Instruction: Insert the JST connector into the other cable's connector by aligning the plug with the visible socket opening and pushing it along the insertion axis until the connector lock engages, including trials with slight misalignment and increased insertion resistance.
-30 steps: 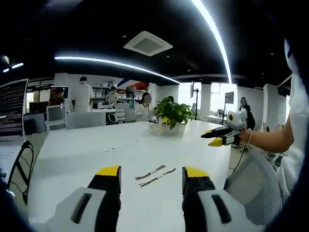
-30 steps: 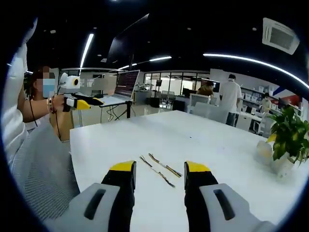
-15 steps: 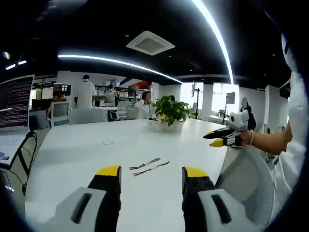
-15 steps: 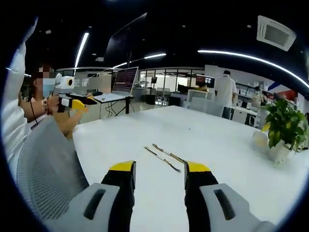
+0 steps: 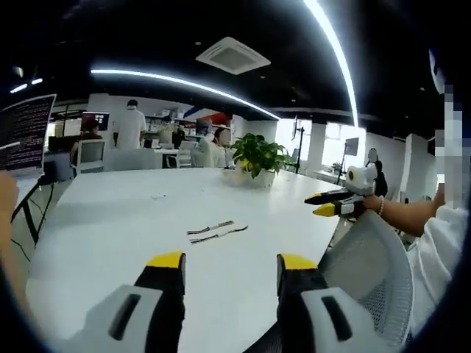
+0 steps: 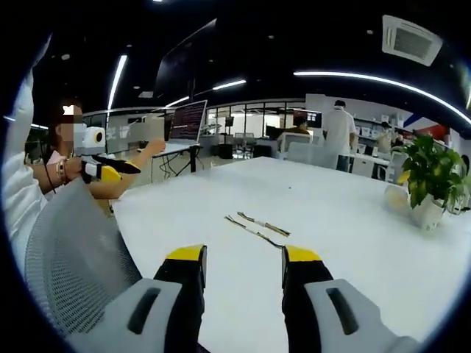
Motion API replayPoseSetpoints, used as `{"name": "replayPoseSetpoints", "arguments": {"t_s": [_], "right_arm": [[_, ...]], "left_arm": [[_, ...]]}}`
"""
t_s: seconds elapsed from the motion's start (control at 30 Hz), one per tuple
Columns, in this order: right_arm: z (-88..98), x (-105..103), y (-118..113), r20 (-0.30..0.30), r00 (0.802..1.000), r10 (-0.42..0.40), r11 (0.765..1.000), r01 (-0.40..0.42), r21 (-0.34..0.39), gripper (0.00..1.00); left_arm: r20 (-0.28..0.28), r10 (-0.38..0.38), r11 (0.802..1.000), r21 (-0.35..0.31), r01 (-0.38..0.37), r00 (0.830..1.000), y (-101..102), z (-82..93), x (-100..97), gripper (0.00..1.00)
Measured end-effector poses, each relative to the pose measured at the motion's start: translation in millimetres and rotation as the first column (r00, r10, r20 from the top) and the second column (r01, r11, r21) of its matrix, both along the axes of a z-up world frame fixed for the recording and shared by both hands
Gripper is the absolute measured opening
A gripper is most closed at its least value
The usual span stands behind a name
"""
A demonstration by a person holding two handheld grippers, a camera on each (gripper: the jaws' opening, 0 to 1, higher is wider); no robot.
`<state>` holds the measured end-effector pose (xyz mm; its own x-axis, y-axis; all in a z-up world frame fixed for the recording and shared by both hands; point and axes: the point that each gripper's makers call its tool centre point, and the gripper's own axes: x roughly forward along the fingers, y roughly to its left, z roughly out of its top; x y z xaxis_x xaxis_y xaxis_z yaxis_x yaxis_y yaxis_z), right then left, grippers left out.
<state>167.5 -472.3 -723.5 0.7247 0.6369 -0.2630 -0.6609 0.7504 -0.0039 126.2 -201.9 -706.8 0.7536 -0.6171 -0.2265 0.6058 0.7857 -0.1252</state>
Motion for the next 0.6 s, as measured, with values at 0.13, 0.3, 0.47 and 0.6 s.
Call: {"name": "replayPoseSetpoints", "arguments": {"t_s": [0.13, 0.3, 0.47, 0.6], "right_arm": [[-1.8, -3, -5, -0.01, 1.0, -0.018, 1.0, 0.019, 0.015, 0.39], [-7.3, -7, -6, -0.029, 0.999, -0.021, 1.0, 0.021, 0.008, 0.39], [-11.5, -6, -8, -0.034, 0.999, -0.029, 1.0, 0.029, -0.012, 0.39], [-15.5, -6, -11, -0.05, 0.998, -0.035, 0.999, 0.034, -0.02, 0.4]], "left_arm": [[-0.011, -0.001, 1.0, -0.007, 0.0, 1.0, -1, -3.1, -4.5, 0.45], [-0.025, -0.001, 1.0, -0.027, 0.0, 1.0, -6, -7.3, -8.7, 0.45], [-0.046, -0.012, 1.0, -0.021, 0.011, 0.999, -8, -12.1, -13.0, 0.44], [-0.048, -0.015, 0.999, -0.028, 0.014, 0.999, -10, -12.5, -14.6, 0.44]]}}
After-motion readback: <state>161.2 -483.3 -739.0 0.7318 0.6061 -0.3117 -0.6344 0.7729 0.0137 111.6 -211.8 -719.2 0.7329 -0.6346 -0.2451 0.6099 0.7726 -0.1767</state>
